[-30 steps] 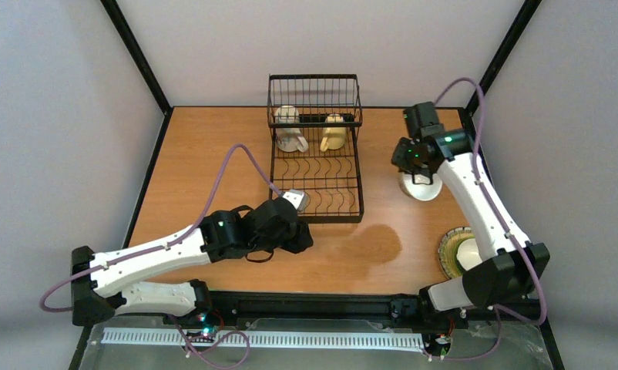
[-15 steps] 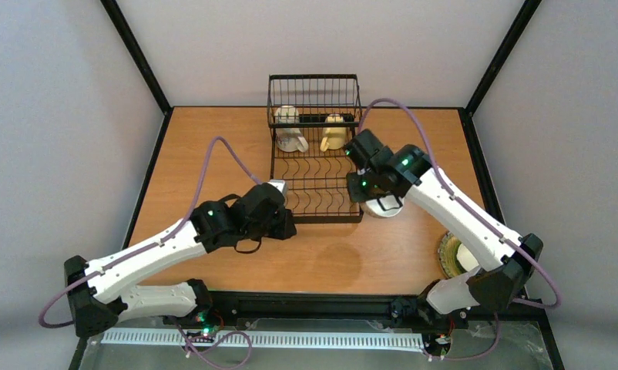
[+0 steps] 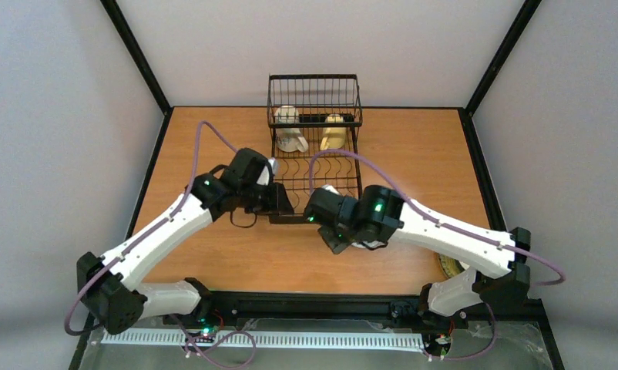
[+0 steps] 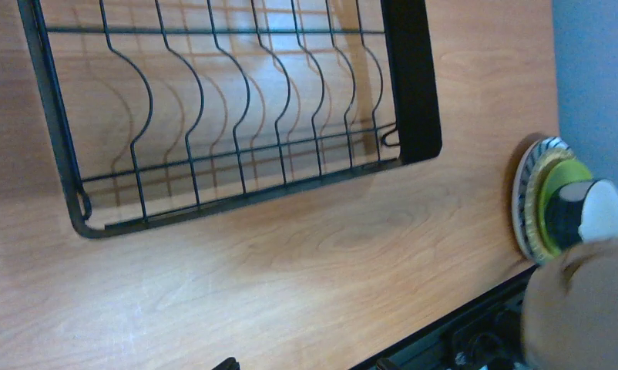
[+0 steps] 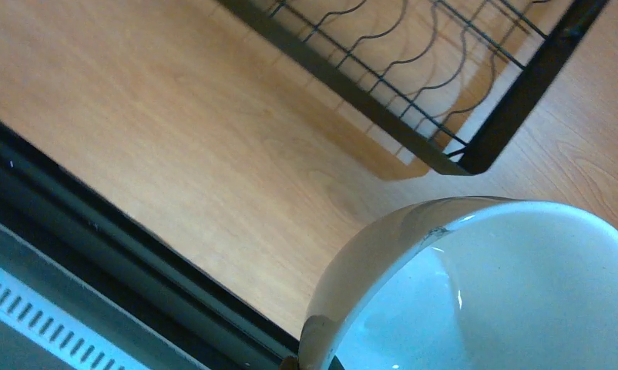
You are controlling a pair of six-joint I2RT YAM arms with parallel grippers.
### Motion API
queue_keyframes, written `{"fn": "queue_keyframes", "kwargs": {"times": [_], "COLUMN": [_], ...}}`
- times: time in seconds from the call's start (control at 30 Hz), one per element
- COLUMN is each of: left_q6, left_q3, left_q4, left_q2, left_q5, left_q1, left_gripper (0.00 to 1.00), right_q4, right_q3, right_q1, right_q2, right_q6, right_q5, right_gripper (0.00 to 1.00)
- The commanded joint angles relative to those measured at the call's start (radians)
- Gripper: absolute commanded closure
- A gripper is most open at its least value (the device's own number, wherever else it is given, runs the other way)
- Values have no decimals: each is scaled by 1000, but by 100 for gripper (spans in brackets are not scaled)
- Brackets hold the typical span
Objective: Load the mixed dishes into the dish rack
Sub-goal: Pass from the right arm to the left
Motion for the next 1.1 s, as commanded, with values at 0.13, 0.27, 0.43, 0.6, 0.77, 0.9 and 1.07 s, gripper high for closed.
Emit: {"fn": "queue_keyframes", "kwargs": {"times": [0.13,0.27,0.43,0.6,0.77,0.9,1.07], "left_q6": [171,217,240,276,333,385,413], "left_q3": [145,201,209,236,263,269,235], "left_q4": [-3,-1,30,39,21,-15,-41], "left_q2": [129,179,201,215,216,210,187], "left_q5": [306,341,396,446,509,531,518], "left_q1": [100,101,100,101,100,101,100], "left_gripper": [0,0,0,0,0,0,0], "right_q4": [-20,-16,-26,-26,-34,-34,-33], "right_q3": [55,87,135,164,178,192,216], "right_q1": [142,177,198,202,202,202,202], "right_q2": [73,110,180,223,249,272,306], "right_q6": [-103,-141,-159,-177,-193,-205,-222], "right_q5": [60,43,20,0,-18,-26,-25], "right_gripper": [98,98,98,98,98,98,98]}}
